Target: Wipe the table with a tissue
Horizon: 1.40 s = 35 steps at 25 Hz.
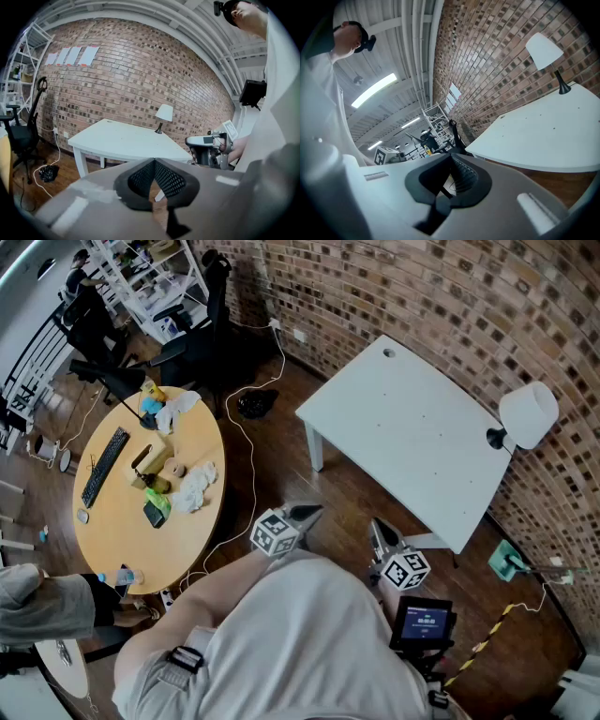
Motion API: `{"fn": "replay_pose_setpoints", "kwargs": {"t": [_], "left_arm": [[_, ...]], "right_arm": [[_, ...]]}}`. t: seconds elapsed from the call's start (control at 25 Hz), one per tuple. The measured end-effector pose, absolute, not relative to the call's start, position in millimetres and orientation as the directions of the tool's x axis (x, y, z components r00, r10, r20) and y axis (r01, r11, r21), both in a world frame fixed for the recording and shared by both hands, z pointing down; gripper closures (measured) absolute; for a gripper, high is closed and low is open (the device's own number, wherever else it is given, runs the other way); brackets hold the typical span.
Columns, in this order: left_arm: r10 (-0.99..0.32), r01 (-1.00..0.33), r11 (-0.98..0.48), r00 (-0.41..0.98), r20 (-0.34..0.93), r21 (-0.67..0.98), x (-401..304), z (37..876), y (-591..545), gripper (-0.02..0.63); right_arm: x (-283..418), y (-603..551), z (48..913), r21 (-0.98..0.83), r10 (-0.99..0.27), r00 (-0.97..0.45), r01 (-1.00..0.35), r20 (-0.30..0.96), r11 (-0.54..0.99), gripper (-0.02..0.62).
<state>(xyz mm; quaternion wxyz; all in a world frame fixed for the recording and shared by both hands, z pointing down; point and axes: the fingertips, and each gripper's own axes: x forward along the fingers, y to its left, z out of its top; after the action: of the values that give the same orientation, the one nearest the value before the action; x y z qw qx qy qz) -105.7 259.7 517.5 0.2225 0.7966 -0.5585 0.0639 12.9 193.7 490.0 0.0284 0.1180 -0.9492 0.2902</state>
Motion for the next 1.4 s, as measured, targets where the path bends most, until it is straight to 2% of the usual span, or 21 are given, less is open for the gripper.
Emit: {"fn": "replay_pose_setpoints", "kwargs": {"t": [0.44, 0.68, 0.92, 1.08, 1.36, 1.4], "left_arm": [[-0.873, -0.91, -0.267, 0.368, 0.321, 0.316, -138.7, 524.8, 252.4, 0.603], [-0.904, -0.926, -0.208, 0.304, 0.299, 0.314, -194.6, 506.1, 235.8, 0.603], [-0.929, -0.932, -0.026, 0.155, 0.335, 0.361, -253.5, 508.7, 270.4, 0.601], [-0.926, -0.927, 0.142, -0.001, 0.378, 0.346, -318.9, 516.1, 310.1, 0.601], [-0.787, -0.8, 0.533, -0.35, 0.509, 0.275, -428.1, 546.7, 433.5, 0.598], [-0.757, -0.779, 0.575, -0.39, 0.525, 0.25, -439.0, 550.3, 450.6, 0.569]], "right_arm": [[-37.4, 195.3, 489.0, -0.501, -0.133, -0.975, -0.207, 0.181, 0.841, 0.588], [-92.9, 178.0, 463.4, -0.483, -0.069, -0.979, -0.156, 0.193, 0.862, 0.588], [-156.5, 195.5, 463.5, -0.514, 0.099, -0.969, -0.032, 0.225, 0.857, 0.588], [-206.2, 208.6, 460.1, -0.515, 0.19, -0.953, 0.043, 0.236, 0.856, 0.588], [-288.6, 236.3, 455.9, -0.505, 0.328, -0.909, 0.163, 0.258, 0.847, 0.588], [-298.2, 240.4, 456.1, -0.504, 0.341, -0.903, 0.174, 0.261, 0.846, 0.588]]}}
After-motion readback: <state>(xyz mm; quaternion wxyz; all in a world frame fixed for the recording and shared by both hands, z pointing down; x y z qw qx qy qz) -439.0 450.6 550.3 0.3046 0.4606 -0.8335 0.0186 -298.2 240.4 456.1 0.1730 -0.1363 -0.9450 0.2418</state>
